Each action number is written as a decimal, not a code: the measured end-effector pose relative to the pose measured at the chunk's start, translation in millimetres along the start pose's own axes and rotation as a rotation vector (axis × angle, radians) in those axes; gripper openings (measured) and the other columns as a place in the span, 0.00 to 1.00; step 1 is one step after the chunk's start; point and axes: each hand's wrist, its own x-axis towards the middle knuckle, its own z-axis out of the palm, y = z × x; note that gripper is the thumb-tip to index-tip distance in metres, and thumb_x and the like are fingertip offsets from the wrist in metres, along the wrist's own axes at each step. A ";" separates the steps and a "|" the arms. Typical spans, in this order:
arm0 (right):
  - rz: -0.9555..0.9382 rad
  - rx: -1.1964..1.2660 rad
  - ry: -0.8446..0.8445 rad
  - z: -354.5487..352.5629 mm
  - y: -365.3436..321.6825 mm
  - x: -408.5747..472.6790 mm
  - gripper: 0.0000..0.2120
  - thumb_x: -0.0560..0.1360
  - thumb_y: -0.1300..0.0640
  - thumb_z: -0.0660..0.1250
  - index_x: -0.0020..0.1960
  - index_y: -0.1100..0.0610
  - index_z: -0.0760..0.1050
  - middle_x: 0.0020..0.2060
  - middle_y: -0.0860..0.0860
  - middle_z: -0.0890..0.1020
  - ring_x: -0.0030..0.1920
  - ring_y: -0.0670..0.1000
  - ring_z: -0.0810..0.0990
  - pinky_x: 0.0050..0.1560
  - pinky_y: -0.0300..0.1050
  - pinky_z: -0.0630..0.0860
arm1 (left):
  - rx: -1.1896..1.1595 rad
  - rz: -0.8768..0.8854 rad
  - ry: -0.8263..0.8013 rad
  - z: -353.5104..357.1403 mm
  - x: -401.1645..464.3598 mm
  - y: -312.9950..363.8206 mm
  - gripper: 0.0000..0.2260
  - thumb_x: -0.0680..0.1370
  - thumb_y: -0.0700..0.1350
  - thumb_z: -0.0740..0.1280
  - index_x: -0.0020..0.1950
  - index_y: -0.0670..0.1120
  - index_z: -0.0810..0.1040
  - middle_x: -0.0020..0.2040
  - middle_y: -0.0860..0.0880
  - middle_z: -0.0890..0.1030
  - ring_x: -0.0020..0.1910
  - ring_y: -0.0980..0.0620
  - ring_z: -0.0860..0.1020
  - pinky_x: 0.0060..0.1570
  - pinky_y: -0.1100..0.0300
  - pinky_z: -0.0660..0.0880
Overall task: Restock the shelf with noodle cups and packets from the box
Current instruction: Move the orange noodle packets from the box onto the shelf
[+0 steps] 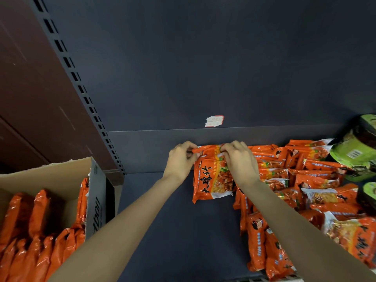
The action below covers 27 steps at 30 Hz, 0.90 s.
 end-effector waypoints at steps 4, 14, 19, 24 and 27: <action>0.006 0.066 -0.025 -8.7 -7.7 -5.8 0.13 0.77 0.61 0.63 0.61 0.56 0.75 0.55 0.52 0.77 0.58 0.52 0.73 0.58 0.47 0.73 | 0.249 0.088 0.046 -8.9 -9.6 5.6 0.10 0.78 0.45 0.65 0.59 0.48 0.75 0.56 0.49 0.76 0.54 0.50 0.77 0.53 0.50 0.76; -0.072 0.497 -0.137 -9.4 -118.4 -20.4 0.09 0.75 0.63 0.64 0.53 0.56 0.78 0.46 0.51 0.78 0.45 0.49 0.78 0.51 0.46 0.76 | 0.473 0.182 0.249 -104.6 -75.1 -17.4 0.10 0.78 0.46 0.64 0.58 0.47 0.76 0.52 0.49 0.81 0.52 0.48 0.78 0.50 0.50 0.75; -0.125 0.587 -0.225 9.2 -214.8 -39.9 0.09 0.75 0.63 0.62 0.51 0.55 0.79 0.46 0.51 0.79 0.44 0.49 0.79 0.49 0.48 0.76 | 0.471 0.053 0.339 -190.9 -125.3 -72.7 0.07 0.76 0.44 0.65 0.53 0.46 0.77 0.47 0.46 0.81 0.47 0.44 0.79 0.44 0.51 0.76; -0.150 0.661 -0.317 42.4 -316.2 -64.0 0.09 0.76 0.62 0.62 0.52 0.54 0.79 0.47 0.51 0.80 0.45 0.47 0.79 0.51 0.45 0.77 | 0.470 -0.167 0.331 -274.8 -162.5 -155.1 0.10 0.77 0.42 0.64 0.57 0.41 0.76 0.53 0.41 0.78 0.54 0.41 0.76 0.54 0.49 0.74; -0.124 0.655 -0.403 70.9 -367.3 -74.8 0.11 0.76 0.62 0.63 0.57 0.56 0.78 0.50 0.51 0.81 0.49 0.48 0.80 0.55 0.40 0.75 | 0.482 -0.239 0.268 -312.9 -178.6 -193.3 0.12 0.78 0.43 0.62 0.61 0.43 0.74 0.56 0.43 0.76 0.59 0.42 0.73 0.59 0.50 0.71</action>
